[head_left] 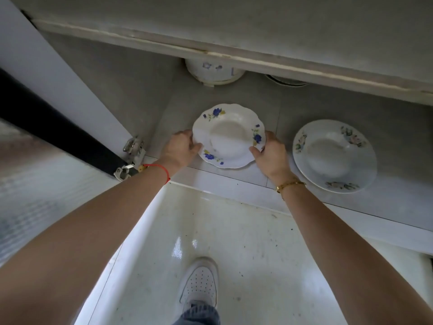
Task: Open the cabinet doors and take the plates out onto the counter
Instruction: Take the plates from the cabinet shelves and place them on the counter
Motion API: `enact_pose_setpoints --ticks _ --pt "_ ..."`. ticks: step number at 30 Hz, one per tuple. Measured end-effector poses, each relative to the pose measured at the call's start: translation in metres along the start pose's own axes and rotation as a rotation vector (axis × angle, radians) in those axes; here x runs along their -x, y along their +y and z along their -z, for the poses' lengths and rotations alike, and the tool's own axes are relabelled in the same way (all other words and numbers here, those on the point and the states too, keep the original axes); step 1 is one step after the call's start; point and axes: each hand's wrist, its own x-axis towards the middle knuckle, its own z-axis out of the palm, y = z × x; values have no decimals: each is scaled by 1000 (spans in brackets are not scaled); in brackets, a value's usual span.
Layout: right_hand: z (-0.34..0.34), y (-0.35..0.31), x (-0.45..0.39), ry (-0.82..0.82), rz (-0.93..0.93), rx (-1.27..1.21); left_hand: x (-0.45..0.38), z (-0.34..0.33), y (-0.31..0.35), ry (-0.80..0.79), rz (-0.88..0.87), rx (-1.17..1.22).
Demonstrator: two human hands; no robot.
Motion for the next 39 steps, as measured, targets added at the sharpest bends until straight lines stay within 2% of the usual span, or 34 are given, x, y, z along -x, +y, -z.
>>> enact_pose_setpoints --ticks 10,17,23,31,39 --pt "3 6 55 40 19 -196 48 -1 -4 118 -23 356" --pt "27 -10 105 83 100 -299 107 18 -4 226 -44 458" --pt "51 -31 145 46 83 -321 157 44 4 264 -36 463" --pt "127 -90 215 -1 23 -253 247 133 50 246 44 408" --pt "259 -177 314 -68 17 -262 372 269 125 218 114 460"
